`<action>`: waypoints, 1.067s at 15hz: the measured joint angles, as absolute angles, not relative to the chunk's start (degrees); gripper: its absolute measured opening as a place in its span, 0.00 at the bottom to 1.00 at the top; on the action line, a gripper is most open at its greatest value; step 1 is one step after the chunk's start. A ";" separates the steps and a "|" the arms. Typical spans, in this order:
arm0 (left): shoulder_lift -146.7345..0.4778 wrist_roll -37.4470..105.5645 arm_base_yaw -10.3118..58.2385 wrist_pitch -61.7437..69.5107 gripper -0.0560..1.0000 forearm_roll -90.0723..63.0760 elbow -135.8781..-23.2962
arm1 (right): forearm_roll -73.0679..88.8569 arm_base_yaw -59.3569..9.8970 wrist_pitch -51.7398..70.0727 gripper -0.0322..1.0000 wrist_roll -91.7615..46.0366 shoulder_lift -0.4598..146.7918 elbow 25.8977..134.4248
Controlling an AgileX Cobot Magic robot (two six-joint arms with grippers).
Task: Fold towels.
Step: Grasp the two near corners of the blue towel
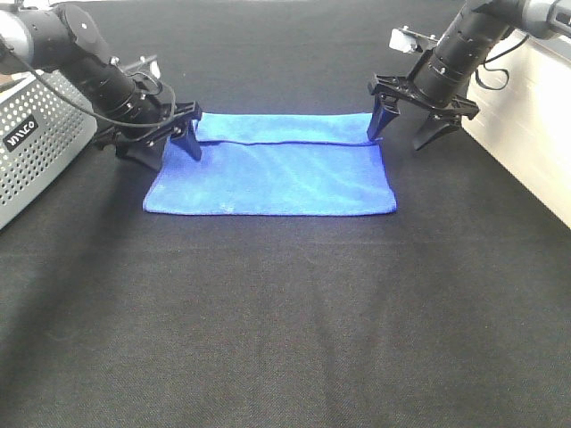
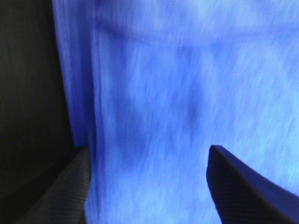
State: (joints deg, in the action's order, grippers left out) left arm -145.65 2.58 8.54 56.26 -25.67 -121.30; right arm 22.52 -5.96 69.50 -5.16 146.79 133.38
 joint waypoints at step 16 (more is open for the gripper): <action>-135.22 -4.93 10.94 45.26 0.67 -20.68 -99.06 | 30.08 -6.02 62.28 0.66 -8.48 139.34 107.54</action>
State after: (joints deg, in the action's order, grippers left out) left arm -135.22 -4.93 10.94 45.26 -20.68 -99.06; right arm 30.08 -6.02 62.28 -8.48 139.34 107.54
